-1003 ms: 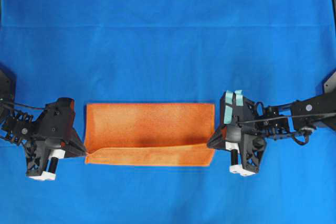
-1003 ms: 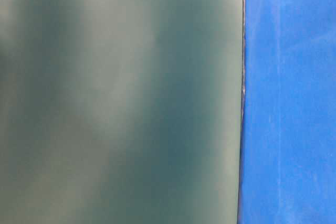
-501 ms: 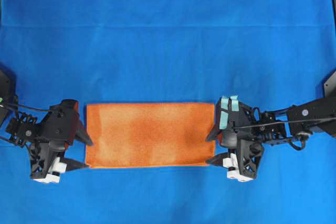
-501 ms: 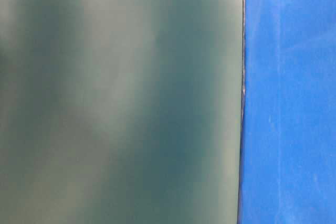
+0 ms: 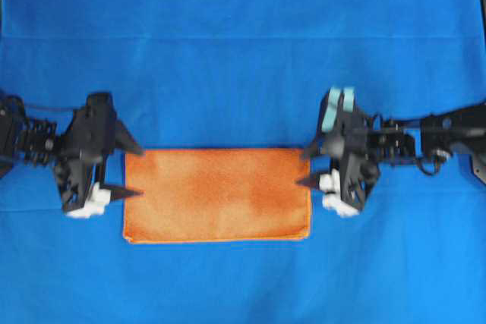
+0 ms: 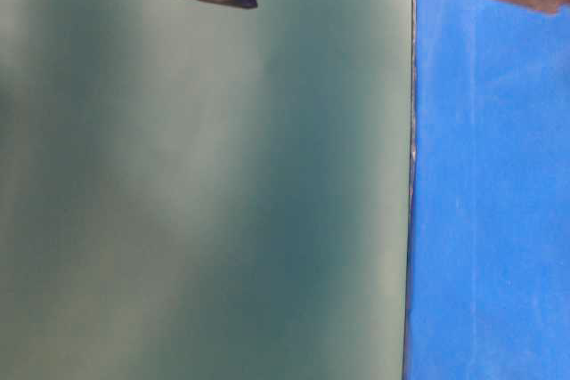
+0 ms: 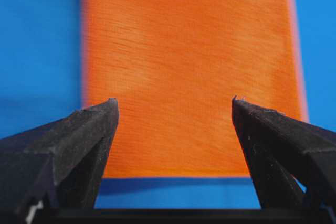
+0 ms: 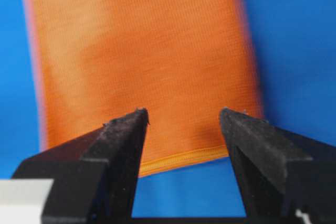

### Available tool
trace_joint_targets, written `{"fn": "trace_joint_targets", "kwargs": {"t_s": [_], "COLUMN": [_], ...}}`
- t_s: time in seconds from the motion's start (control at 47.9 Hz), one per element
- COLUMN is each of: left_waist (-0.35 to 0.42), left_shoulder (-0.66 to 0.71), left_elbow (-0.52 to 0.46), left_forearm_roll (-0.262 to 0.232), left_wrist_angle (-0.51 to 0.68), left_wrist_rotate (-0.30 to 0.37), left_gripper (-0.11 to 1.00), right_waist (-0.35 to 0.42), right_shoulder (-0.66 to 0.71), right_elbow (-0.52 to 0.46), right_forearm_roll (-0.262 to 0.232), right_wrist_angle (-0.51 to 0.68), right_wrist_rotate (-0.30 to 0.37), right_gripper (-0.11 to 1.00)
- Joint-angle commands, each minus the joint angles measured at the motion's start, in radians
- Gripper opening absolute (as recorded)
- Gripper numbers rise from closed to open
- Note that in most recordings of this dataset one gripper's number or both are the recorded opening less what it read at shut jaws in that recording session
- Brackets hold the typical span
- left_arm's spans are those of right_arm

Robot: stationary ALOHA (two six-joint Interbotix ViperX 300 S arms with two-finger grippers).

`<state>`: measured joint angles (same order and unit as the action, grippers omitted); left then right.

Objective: Fold the orange towel.

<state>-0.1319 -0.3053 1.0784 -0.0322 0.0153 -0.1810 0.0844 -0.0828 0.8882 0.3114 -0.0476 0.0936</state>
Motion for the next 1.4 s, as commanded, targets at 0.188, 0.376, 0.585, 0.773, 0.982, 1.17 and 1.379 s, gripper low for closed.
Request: {"fn": "trace_joint_targets", "kwargs": {"t_s": [0.188,0.376,0.585,0.773,0.982,1.17,1.379], "left_waist": [0.041,0.058,0.061,0.074,0.087,0.094,0.094], "left_shoulder": [0.023,0.098,0.153,0.149,0.149,0.150,0.150], "left_elbow": [0.003,0.009,0.002,0.006,0.003,-0.002,-0.002], "left_forearm_roll": [0.003,0.003,0.002,0.002,0.002,0.002,0.003], "left_wrist_angle": [0.006,0.006,0.006,0.006,0.018,0.058,0.060], "left_wrist_rotate": [0.037,0.037,0.037,0.037,0.032,0.034,0.037], "left_gripper": [0.81,0.81,0.78,0.77,0.69,0.24,0.02], "right_waist": [-0.043,-0.044,-0.043,-0.044,-0.028,-0.017,-0.017], "right_shoulder": [-0.002,0.057,0.094,0.094,0.095,0.094,0.094], "right_elbow": [-0.006,-0.008,-0.006,-0.006,-0.003,-0.002,-0.003], "right_forearm_roll": [-0.038,-0.038,-0.035,-0.038,-0.041,-0.043,-0.044], "right_wrist_angle": [-0.003,-0.002,-0.002,-0.002,0.012,0.028,0.014], "right_wrist_rotate": [-0.002,0.000,0.002,0.002,-0.005,-0.005,-0.005], "right_gripper": [0.61,0.61,0.61,0.59,0.44,0.04,0.04]}}
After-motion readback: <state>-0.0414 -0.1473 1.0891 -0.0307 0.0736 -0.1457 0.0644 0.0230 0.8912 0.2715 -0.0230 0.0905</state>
